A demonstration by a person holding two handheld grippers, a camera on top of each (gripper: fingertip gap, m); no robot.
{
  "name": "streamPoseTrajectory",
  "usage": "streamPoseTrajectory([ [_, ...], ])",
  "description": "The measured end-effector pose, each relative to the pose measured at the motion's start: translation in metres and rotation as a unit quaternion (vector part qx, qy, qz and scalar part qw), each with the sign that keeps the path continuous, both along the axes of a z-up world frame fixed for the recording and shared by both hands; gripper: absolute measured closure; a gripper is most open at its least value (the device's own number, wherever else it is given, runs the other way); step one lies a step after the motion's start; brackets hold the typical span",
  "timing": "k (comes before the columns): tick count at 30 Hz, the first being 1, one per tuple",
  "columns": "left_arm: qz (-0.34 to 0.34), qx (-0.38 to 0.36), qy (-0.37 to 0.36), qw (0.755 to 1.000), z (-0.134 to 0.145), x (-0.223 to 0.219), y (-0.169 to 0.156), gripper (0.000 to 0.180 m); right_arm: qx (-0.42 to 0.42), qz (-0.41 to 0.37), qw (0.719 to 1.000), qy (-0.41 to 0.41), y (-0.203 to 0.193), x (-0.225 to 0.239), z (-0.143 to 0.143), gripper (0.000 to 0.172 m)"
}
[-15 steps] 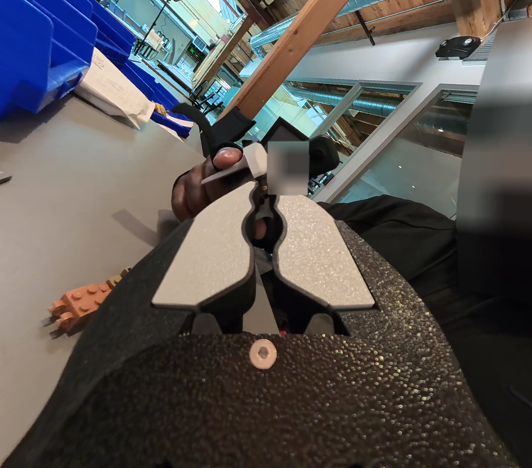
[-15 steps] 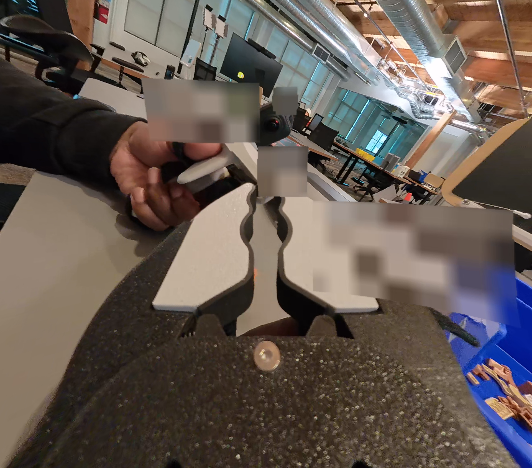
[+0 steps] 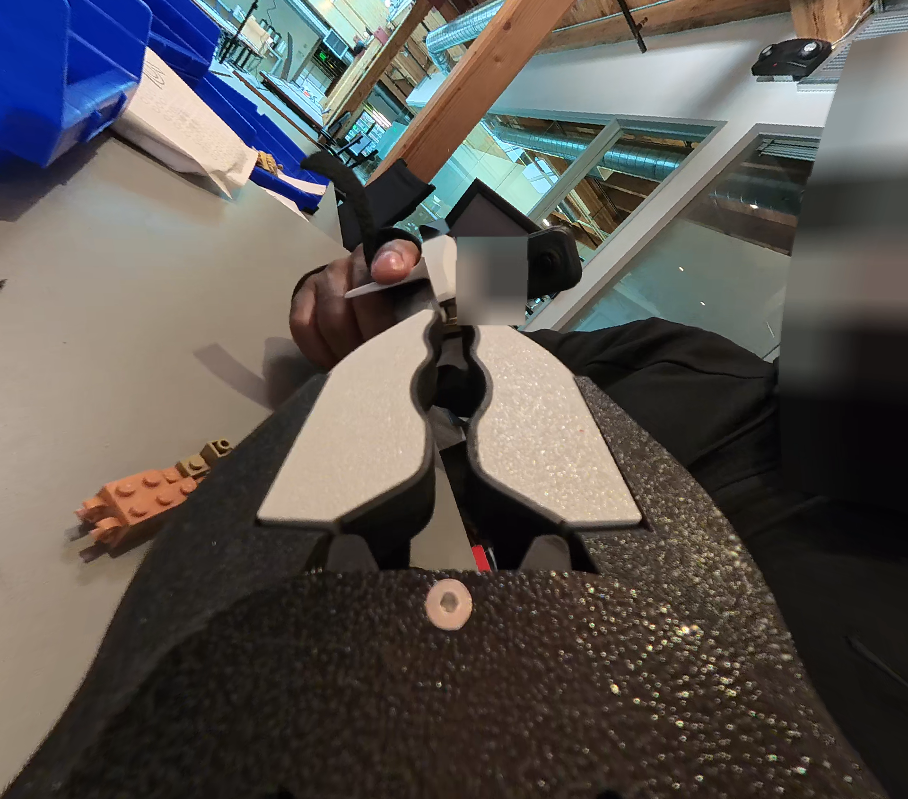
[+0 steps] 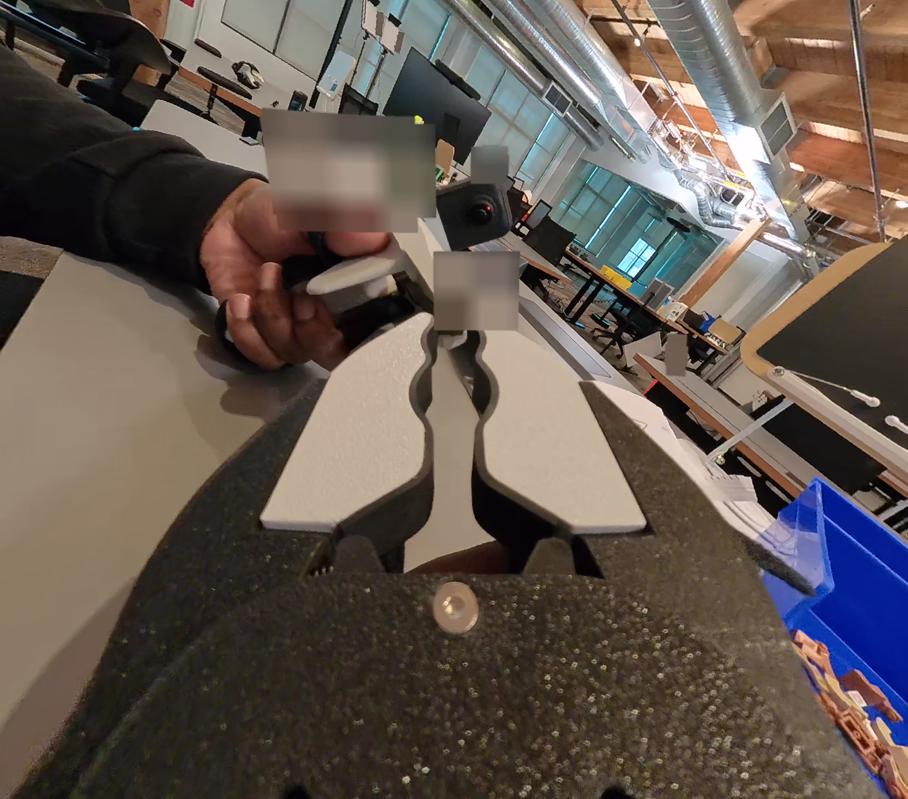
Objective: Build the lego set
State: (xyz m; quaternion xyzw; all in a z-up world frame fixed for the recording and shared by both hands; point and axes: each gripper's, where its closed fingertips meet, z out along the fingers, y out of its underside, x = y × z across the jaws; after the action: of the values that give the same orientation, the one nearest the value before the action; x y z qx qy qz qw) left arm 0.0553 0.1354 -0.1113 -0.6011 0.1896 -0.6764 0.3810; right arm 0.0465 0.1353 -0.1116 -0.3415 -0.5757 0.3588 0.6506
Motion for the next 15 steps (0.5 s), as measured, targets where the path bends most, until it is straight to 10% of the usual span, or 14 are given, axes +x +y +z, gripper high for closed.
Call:
streamPoseTrajectory([
  [15,-0.037,0.005,0.015,0.999,-0.003,0.008,-0.012,0.172,0.04,0.0,0.999,-0.001,-0.007,-0.001,-0.002,0.16],
])
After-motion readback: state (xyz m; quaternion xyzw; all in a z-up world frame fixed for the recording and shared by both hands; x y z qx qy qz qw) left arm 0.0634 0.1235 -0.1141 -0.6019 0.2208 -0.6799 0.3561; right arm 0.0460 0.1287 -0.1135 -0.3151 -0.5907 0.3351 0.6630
